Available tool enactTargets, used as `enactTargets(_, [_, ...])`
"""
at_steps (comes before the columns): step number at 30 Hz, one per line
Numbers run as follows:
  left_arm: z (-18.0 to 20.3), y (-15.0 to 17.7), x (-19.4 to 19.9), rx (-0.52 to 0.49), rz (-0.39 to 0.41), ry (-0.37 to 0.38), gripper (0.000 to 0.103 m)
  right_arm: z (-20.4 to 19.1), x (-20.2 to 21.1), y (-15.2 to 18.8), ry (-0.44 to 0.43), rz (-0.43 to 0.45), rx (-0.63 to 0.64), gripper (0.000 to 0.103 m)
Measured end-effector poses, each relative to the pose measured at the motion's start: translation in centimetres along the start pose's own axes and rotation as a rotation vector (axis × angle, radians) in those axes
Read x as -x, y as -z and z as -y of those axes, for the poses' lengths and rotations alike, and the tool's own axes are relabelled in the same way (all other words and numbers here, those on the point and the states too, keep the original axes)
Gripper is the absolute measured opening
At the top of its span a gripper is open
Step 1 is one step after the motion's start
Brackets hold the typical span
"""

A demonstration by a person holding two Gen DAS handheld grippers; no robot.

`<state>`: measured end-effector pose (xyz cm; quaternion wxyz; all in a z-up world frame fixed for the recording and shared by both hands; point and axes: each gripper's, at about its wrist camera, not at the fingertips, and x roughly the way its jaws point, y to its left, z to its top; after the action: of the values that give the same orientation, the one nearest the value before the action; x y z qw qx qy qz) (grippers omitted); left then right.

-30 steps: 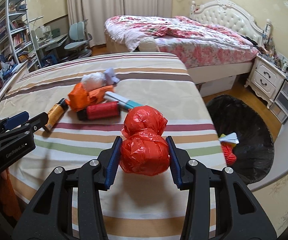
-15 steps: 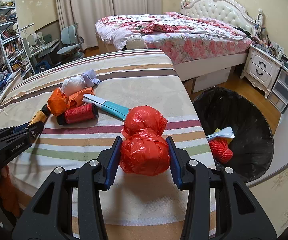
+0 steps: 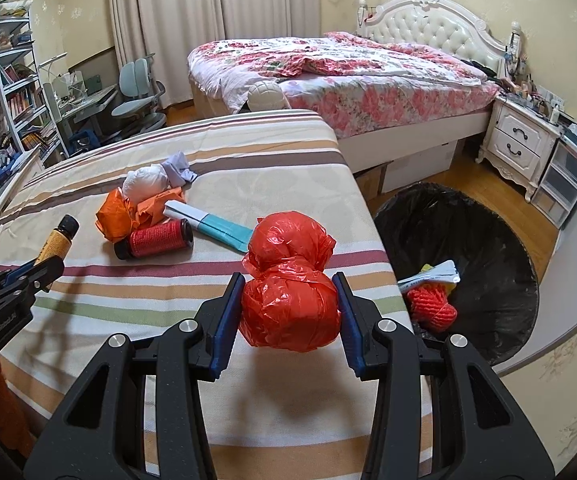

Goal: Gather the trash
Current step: 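Grasp the gold bottle with the left tool while the right tool holds the red bag, then carry both items over the black bin and open both tools to drop them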

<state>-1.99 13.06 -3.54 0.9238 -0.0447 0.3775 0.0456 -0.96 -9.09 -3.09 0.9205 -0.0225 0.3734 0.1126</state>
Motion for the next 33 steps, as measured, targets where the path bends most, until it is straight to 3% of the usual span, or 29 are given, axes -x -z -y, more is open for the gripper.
enactTargets(6, [2.7, -1.3, 1.3, -0.037, 0.073, 0.068, 0.025, 1.5, 1.2, -0.7, 0.04, 0.035, -0.019, 0.043])
enactTargets(13, [7.2, -3.2, 0.2, -0.113, 0.106, 0.129, 0.025, 5.2, 1.8, -1.6, 0.126, 0.068, -0.06, 0.043])
enactTargets(23, [14.8, -4.8, -2.3, -0.215, 0.109, 0.226, 0.025, 11.8, 1.7, -2.5, 0.244, 0.094, -0.133, 0.043])
enactTargets(33, [21.7, -5.5, -5.0, -0.307, 0.084, 0.282, 0.025, 16.0, 0.4, -2.6, 0.279, 0.087, -0.184, 0.043])
